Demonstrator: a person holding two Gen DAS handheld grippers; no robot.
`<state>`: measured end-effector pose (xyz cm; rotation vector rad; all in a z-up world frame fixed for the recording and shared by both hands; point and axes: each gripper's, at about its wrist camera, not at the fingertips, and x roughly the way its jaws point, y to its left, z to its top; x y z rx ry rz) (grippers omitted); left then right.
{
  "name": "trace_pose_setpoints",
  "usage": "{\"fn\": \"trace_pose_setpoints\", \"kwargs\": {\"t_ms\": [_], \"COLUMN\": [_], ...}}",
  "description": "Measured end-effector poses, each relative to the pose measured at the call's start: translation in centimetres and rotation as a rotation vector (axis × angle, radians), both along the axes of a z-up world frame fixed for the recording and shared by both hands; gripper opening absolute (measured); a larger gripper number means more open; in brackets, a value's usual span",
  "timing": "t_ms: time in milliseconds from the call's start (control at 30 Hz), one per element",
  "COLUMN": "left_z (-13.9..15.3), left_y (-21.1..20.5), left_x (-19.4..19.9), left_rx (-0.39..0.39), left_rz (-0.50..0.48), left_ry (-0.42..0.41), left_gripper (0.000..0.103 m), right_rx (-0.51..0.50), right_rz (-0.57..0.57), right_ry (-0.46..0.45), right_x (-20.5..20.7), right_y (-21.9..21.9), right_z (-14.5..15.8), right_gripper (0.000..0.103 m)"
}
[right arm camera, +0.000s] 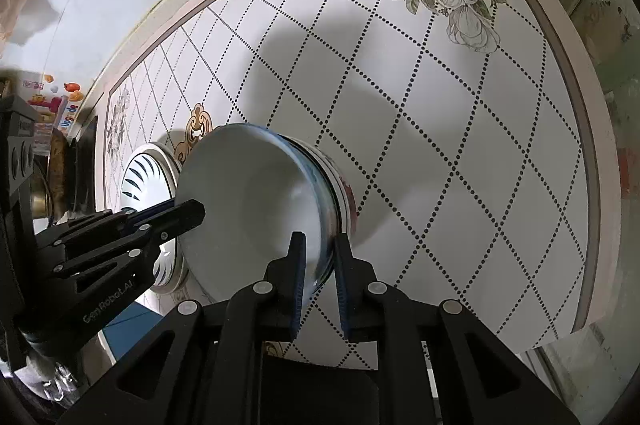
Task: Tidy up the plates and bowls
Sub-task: 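Lower the blue-dot bowl into the nested bowls and open both grippers, then grasp the rim of the three-bowl stack with both grippers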
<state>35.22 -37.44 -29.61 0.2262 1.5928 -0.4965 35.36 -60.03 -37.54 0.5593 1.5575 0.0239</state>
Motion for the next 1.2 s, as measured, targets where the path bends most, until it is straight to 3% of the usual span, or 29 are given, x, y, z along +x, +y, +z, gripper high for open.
{"fn": "trace_pose_setpoints", "kwargs": {"t_ms": [200,267,300,333,400,533,800,900,1033,1200], "left_z": [3.3,5.5,6.2,7.1,8.7,10.6,12.6,12.5,10.1,4.2], "left_y": [0.6,1.1,1.3,1.5,2.1,2.8,3.6,3.7,3.9,4.4], "left_x": [-0.2,-0.3,-0.4,-0.5,-0.6,-0.5,-0.7,-0.8,-0.3,1.0], "left_rx": [-0.025,-0.055,-0.065,-0.075,-0.107,-0.166,-0.218,-0.217,-0.214,-0.203], "left_rz": [-0.013,-0.016,-0.016,-0.012,-0.01,0.005,0.024,0.024,0.054,0.127], "left_ry": [-0.044,-0.066,-0.074,-0.083,-0.092,-0.045,-0.027,-0.028,0.02,0.132], "left_gripper": [0.009,0.009,0.012,0.017,0.022,0.022,0.022,0.022,0.022,0.022], "right_rx": [-0.023,-0.053,-0.068,-0.079,-0.094,-0.111,-0.172,-0.176,-0.159,-0.066], "right_rz": [-0.021,-0.019,-0.022,-0.025,-0.02,-0.021,-0.032,-0.043,-0.065,-0.09], "right_ry": [-0.005,-0.023,-0.037,-0.059,-0.083,-0.135,-0.21,-0.222,-0.216,-0.184], "right_x": [-0.5,-1.0,-1.3,-1.6,-2.0,-2.8,-4.2,-4.5,-4.5,-3.9], "right_y": [-0.3,0.0,0.1,0.3,0.7,1.4,1.6,1.4,0.9,-0.1], "right_z": [1.7,3.2,4.1,5.2,6.7,10.0,15.1,15.8,14.8,9.9], "right_gripper": [0.017,0.03,0.043,0.05,0.053,0.076,0.091,0.093,0.095,0.097]}}
